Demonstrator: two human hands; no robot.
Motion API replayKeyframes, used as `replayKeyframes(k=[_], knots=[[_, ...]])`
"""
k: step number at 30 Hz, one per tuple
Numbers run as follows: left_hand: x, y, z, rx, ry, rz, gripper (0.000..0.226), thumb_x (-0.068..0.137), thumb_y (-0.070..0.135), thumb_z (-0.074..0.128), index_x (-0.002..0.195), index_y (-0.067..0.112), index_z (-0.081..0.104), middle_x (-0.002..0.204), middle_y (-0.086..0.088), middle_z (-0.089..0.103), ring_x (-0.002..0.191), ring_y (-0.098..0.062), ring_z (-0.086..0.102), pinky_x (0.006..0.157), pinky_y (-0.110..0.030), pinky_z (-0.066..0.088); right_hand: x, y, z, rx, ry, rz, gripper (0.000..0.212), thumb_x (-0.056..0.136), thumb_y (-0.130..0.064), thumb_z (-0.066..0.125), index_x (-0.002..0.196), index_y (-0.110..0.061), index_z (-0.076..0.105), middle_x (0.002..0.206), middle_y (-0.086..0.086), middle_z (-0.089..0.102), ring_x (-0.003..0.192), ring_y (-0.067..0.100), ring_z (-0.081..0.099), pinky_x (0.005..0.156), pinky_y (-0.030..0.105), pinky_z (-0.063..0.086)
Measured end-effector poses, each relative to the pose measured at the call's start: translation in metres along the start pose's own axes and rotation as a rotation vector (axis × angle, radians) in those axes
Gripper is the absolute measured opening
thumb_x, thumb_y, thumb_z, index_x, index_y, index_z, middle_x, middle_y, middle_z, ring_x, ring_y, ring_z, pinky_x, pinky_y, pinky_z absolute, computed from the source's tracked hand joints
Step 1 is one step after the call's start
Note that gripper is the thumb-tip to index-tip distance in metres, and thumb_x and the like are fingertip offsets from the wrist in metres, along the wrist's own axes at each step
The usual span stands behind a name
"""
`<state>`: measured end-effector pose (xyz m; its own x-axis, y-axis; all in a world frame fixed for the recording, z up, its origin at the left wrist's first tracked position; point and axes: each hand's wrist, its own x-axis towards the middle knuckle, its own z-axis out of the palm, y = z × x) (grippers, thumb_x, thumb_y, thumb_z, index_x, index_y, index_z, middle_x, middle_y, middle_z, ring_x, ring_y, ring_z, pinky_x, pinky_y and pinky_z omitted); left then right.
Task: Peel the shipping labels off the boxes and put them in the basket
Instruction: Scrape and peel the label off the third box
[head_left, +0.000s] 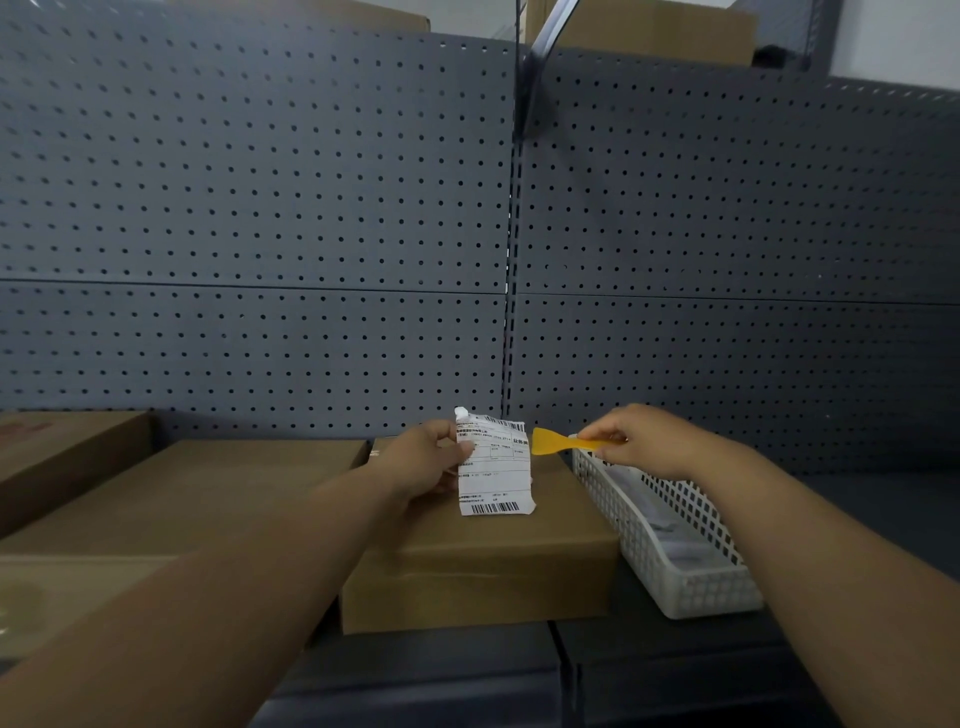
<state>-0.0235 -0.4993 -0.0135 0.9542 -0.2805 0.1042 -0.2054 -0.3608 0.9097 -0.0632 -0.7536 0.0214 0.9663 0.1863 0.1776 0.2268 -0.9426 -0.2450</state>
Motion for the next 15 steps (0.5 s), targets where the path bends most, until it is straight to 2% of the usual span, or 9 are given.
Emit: replayKeyframes(k=[2,5,8,10,12,15], knots=[[0.0001,-0.0021,0.0011,-0.017,0.009,0.009,0.016,0.093,0.020,0.053,0.104,0.010,0.059,0.092,-0.005,0.073,0.084,-0.022,0.068,0.082,-0.035,0.055,-0.0014,-0.0005,-0.0002,-0.007,-0.002,-0.003,0.029,0.092,-0.019,0.053,0.119,-0.023,0.063,0.115,0.000,0.067,0.096,0.016,0.060,0.082,0.029,0.046],[-0.0003,-0.0040,-0.0006,-0.025,-0.010,-0.025,0.016,0.087,0.019,0.063,0.101,0.013,0.059,0.094,-0.007,0.074,0.090,-0.022,0.071,0.085,-0.036,0.057,-0.0020,-0.0016,-0.0004,-0.007,-0.001,-0.004,0.029,0.093,-0.019,0.053,0.119,-0.023,0.064,0.113,0.001,0.067,0.098,0.018,0.061,0.084,0.032,0.047],[-0.0010,-0.0043,-0.0023,-0.021,-0.028,-0.078,0.018,0.084,0.017,0.067,0.099,0.012,0.058,0.090,-0.006,0.073,0.079,-0.016,0.069,0.070,-0.027,0.055,-0.0021,-0.0026,-0.0002,-0.003,-0.004,0.003,0.029,0.093,-0.019,0.052,0.119,-0.023,0.063,0.116,0.001,0.066,0.100,0.018,0.060,0.088,0.035,0.048],[-0.0023,-0.0034,-0.0033,0.007,-0.039,-0.081,0.011,0.085,0.019,0.065,0.085,0.009,0.060,0.080,-0.004,0.069,0.064,-0.012,0.060,0.060,-0.023,0.046,-0.0023,-0.0028,0.0002,0.003,-0.003,0.000,0.029,0.093,-0.018,0.052,0.119,-0.022,0.064,0.117,0.000,0.066,0.100,0.017,0.060,0.087,0.033,0.047],[-0.0033,-0.0024,-0.0038,0.004,-0.045,-0.071,0.014,0.088,0.020,0.062,0.080,0.008,0.061,0.072,-0.004,0.066,0.055,-0.010,0.053,0.055,-0.020,0.042,-0.0023,-0.0030,0.0006,0.002,-0.004,-0.001,0.029,0.093,-0.018,0.052,0.118,-0.022,0.064,0.117,0.001,0.066,0.100,0.018,0.060,0.088,0.034,0.048],[-0.0058,0.0009,-0.0035,-0.041,-0.051,-0.055,0.013,0.091,0.016,0.057,0.081,0.008,0.056,0.071,-0.003,0.066,0.043,-0.002,0.057,0.045,-0.012,0.043,-0.0031,-0.0032,0.0005,-0.004,-0.010,-0.003,0.028,0.093,-0.018,0.052,0.118,-0.021,0.064,0.119,0.001,0.066,0.103,0.018,0.060,0.092,0.037,0.049]])
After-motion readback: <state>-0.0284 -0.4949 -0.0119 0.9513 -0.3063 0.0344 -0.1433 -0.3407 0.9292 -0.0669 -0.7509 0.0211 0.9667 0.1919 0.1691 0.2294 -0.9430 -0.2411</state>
